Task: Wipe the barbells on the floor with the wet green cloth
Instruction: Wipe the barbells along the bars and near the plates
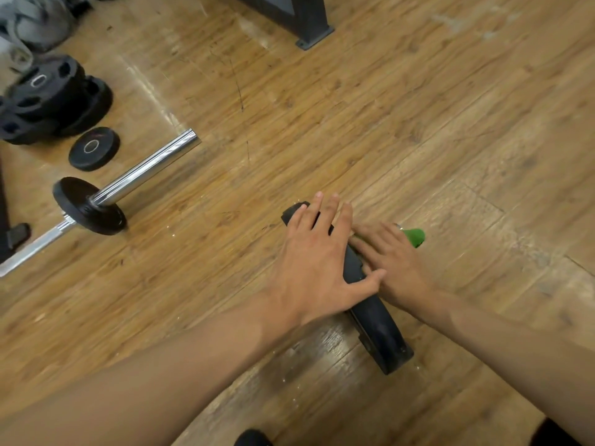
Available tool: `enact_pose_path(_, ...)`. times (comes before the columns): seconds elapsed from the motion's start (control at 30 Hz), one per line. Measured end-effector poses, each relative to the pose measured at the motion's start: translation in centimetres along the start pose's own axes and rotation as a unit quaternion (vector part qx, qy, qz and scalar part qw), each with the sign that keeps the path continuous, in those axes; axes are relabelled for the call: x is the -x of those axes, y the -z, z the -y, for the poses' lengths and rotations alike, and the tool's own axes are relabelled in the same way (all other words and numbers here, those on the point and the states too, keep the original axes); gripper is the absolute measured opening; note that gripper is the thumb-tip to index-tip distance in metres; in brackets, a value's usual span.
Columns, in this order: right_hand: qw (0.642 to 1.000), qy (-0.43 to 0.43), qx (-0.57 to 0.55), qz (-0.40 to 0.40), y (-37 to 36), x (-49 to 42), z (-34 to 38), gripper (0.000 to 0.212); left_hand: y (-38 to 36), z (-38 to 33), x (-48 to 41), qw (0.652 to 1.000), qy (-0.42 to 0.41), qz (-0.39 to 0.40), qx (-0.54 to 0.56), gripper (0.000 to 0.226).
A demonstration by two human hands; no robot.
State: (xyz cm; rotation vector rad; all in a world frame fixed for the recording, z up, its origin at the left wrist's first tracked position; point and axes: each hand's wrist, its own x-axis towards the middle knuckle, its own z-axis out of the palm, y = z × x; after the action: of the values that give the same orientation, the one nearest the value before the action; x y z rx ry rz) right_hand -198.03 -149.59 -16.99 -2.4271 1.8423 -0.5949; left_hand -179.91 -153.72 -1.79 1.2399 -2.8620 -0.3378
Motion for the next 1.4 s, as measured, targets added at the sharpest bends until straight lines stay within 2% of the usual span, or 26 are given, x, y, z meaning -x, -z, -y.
enact_pose_path(0.07,0.996,0.087,-0.001,0.024,0.5,0.1,-0.6,0.048,0.0,0.0,0.0,1.000,-0.002,0.003,0.000,0.110)
enact_pose_path(0.1,0.995,0.099,0.010,0.024,0.9,-0.1,-1.5,0.048,0.0,0.1,0.1,1.000,-0.003,0.005,0.001,0.110)
enact_pose_path(0.17,0.999,0.044,0.029,0.008,1.5,-0.9,-3.2,0.044,-0.2,0.2,0.1,1.000,-0.004,0.002,0.004,0.109)
enact_pose_path(0.23,0.998,-0.049,0.030,-0.010,1.5,-1.1,-2.2,0.042,-0.2,0.5,0.1,1.000,-0.005,-0.006,0.012,0.106)
enact_pose_path(0.27,0.998,-0.062,0.026,-0.017,1.0,-0.9,-1.0,0.044,-0.3,0.7,0.1,1.000,-0.005,-0.007,0.014,0.105)
enact_pose_path(0.3,0.999,-0.039,0.016,-0.005,0.7,-0.5,0.1,0.048,-0.2,1.0,0.1,1.000,-0.007,-0.003,0.013,0.105)
enact_pose_path(0.4,0.992,0.115,0.022,0.049,1.5,-0.2,-0.7,0.052,0.1,1.7,-0.2,1.000,-0.013,0.015,0.014,0.105)
enact_pose_path(0.43,0.991,0.125,0.032,0.046,1.8,-0.7,-1.9,0.050,0.2,1.7,-0.3,1.000,-0.011,0.017,0.021,0.105)
enact_pose_path(0.47,0.994,0.099,0.036,0.035,1.9,-1.2,-2.9,0.048,0.3,1.9,-0.5,0.999,-0.007,0.019,0.027,0.105)
enact_pose_path(0.57,0.998,-0.060,0.022,-0.002,1.4,-1.8,-2.1,0.046,0.6,2.1,-1.0,0.999,0.003,0.020,0.040,0.105)
enact_pose_path(0.6,0.998,-0.062,0.021,-0.010,0.8,-1.6,-1.0,0.048,0.7,2.3,-1.1,0.999,0.007,0.022,0.042,0.105)
enact_pose_path(0.7,0.996,0.083,0.008,0.026,0.6,-0.9,0.2,0.050,0.9,2.9,-1.4,0.999,0.005,0.029,0.041,0.103)
enact_pose_path(0.73,0.994,0.108,0.015,0.030,0.8,-1.2,-0.6,0.048,0.9,3.2,-1.4,0.999,0.003,0.031,0.041,0.102)
enact_pose_path(0.77,0.994,0.104,0.024,0.032,1.0,-1.6,-1.7,0.047,0.8,3.4,-1.4,0.998,0.002,0.035,0.043,0.102)
enact_pose_path(0.83,0.999,0.029,0.024,0.031,1.2,-2.4,-3.1,0.046,1.0,3.8,-1.7,0.998,0.006,0.046,0.049,0.102)
enact_pose_path(0.9,0.998,-0.046,0.021,0.024,0.9,-2.9,-2.6,0.046,1.3,4.2,-2.1,0.997,0.013,0.056,0.055,0.102)
enact_pose_path(0.97,0.996,-0.081,0.018,0.013,0.3,-3.1,-1.5,0.046,1.5,4.6,-2.5,0.997,0.020,0.059,0.055,0.102)
enact_pose_path(1.13,0.996,-0.085,0.005,0.011,0.3,-3.7,-1.5,0.046,1.8,5.5,-3.1,0.995,0.027,0.062,0.071,0.100)
enact_pose_path(1.33,0.996,-0.086,0.018,0.016,-0.2,-5.3,-1.6,0.045,2.3,7.6,-4.4,0.994,0.022,0.067,0.089,0.081)
enact_pose_path(1.4,0.997,-0.077,0.022,0.017,-0.3,-5.9,-1.8,0.044,2.5,8.5,-4.4,0.998,-0.061,0.025,0.007,0.081)
